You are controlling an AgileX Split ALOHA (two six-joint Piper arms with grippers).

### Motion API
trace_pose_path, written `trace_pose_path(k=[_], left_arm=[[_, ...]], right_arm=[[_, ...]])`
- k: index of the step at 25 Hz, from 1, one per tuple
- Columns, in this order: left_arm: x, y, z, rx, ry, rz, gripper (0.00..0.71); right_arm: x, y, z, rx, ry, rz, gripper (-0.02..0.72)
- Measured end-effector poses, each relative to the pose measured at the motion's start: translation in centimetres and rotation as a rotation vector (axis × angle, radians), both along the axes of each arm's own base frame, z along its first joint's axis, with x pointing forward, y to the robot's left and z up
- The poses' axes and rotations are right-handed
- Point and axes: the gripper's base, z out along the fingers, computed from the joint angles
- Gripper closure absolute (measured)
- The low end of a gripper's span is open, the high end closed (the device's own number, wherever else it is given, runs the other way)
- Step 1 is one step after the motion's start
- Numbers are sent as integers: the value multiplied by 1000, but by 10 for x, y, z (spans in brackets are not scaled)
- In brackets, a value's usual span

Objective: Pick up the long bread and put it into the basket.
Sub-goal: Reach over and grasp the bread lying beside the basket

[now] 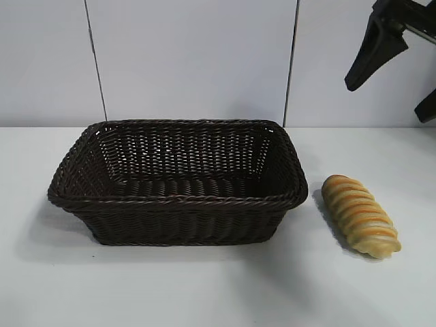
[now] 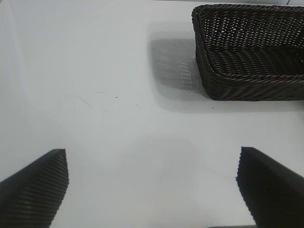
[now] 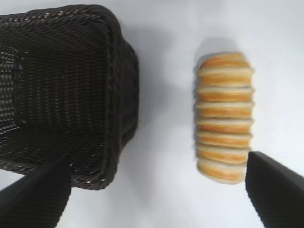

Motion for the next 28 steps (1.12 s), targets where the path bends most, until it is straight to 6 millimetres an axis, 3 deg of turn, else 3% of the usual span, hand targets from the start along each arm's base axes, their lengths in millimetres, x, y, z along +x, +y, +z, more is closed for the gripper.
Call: trace_pose_path(k=[6, 19, 24, 28], left_arm=[[0, 0, 0, 2, 0, 0, 16], [0, 0, 0, 4, -1, 0, 16], [0, 0, 0, 4, -1, 0, 16], [0, 0, 0, 4, -1, 0, 16]], right_arm=[[10, -2, -13, -25, 6, -6, 9], [46, 5, -90, 73, 123, -17, 37], [51, 7, -100, 63, 111, -2, 42], [53, 26, -109, 23, 113, 75, 42]])
